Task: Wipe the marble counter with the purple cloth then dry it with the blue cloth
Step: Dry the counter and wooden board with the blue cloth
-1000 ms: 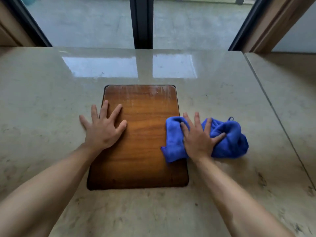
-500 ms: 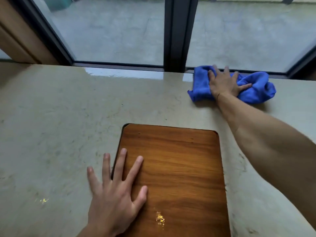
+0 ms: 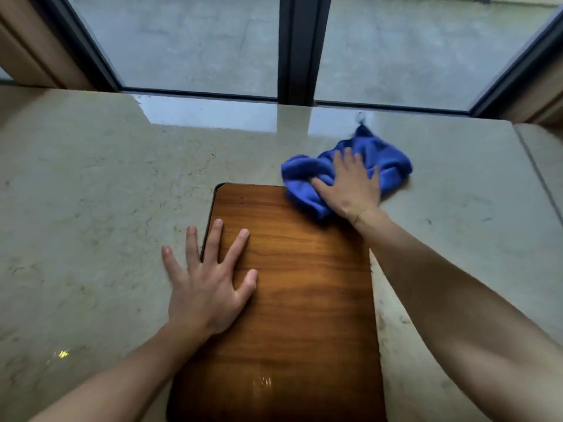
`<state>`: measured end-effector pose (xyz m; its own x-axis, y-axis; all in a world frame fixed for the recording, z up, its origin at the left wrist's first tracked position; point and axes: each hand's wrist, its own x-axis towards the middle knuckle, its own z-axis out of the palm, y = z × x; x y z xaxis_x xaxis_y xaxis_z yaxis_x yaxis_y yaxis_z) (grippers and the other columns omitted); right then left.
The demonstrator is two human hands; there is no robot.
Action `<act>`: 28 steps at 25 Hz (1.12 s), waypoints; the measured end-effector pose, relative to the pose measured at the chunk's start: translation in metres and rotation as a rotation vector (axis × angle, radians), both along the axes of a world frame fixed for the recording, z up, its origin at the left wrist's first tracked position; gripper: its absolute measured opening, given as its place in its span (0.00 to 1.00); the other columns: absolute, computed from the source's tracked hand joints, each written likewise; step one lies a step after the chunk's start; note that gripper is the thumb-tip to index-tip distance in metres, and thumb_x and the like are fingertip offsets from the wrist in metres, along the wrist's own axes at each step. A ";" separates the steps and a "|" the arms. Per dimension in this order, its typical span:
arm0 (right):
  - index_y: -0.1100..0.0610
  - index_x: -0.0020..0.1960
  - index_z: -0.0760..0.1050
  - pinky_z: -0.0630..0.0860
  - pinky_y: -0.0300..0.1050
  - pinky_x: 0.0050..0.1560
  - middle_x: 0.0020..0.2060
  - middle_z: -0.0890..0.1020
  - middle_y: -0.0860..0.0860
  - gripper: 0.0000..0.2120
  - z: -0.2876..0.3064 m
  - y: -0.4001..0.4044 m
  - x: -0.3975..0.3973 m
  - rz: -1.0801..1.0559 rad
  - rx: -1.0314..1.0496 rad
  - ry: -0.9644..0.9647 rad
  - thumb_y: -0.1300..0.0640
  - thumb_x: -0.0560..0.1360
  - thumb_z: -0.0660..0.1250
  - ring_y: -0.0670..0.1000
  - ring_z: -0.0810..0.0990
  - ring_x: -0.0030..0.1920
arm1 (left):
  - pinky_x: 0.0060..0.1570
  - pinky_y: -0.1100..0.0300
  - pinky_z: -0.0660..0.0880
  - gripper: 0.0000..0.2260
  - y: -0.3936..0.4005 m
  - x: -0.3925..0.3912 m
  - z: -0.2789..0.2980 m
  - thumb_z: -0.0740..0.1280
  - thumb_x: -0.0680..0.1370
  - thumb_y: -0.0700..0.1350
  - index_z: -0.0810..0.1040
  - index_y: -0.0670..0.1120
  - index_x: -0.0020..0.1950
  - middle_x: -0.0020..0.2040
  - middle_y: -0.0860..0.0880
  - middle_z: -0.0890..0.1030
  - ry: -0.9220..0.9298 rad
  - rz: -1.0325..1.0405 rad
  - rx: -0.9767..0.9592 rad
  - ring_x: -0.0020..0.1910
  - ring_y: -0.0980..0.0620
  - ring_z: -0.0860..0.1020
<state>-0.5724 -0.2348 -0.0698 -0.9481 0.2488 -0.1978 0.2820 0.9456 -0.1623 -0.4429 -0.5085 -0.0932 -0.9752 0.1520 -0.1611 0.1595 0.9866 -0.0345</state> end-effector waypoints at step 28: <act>0.39 0.73 0.67 0.57 0.75 0.68 0.74 0.71 0.47 0.25 -0.034 -0.179 0.266 -0.089 0.073 0.175 0.41 0.77 0.54 0.57 0.69 0.73 | 0.70 0.24 0.43 0.34 -0.136 -0.041 0.017 0.49 0.75 0.75 0.48 0.66 0.79 0.83 0.52 0.47 -0.029 0.072 0.196 0.80 0.38 0.44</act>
